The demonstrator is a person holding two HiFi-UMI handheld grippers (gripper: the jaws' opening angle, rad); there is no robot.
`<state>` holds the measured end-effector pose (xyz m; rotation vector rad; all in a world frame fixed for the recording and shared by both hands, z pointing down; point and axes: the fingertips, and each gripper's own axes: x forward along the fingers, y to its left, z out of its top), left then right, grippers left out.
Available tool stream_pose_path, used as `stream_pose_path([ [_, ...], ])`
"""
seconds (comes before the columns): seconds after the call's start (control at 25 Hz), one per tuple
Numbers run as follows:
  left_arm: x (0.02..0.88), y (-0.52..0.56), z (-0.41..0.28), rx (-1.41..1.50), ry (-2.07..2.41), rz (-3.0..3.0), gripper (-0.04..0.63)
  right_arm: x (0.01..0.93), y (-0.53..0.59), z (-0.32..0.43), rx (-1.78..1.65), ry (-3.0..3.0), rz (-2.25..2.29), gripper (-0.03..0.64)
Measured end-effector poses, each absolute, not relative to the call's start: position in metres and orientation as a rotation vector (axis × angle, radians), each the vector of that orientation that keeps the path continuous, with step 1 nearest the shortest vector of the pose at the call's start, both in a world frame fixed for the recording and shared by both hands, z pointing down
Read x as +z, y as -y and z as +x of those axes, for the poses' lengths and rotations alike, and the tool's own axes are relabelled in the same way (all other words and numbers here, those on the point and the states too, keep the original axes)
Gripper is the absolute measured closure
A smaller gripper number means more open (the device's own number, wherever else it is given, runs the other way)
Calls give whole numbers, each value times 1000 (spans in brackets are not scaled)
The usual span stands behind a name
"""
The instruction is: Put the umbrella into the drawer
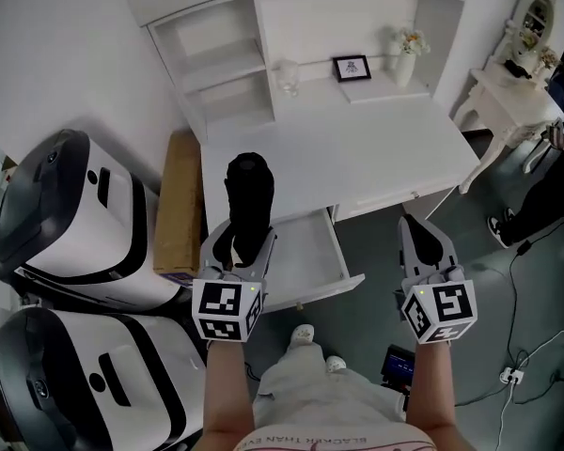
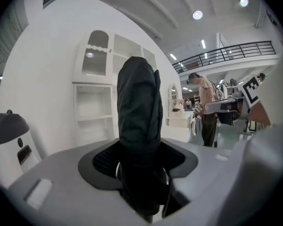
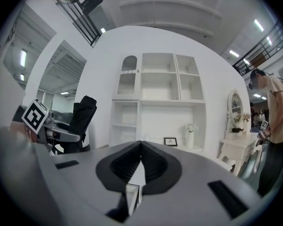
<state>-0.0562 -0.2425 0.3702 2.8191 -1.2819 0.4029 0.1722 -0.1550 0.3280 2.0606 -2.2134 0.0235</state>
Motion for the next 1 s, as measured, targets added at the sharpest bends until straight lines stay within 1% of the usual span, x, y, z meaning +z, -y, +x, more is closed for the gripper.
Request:
stream_pose_path([
  [0.36, 429, 273, -31, 651, 1026, 2763, 351, 345, 179, 172, 70, 2128, 2053, 609],
  [1.0, 518, 287, -12, 918, 641, 2687, 351, 387, 190, 166, 201, 1939, 2117, 609],
])
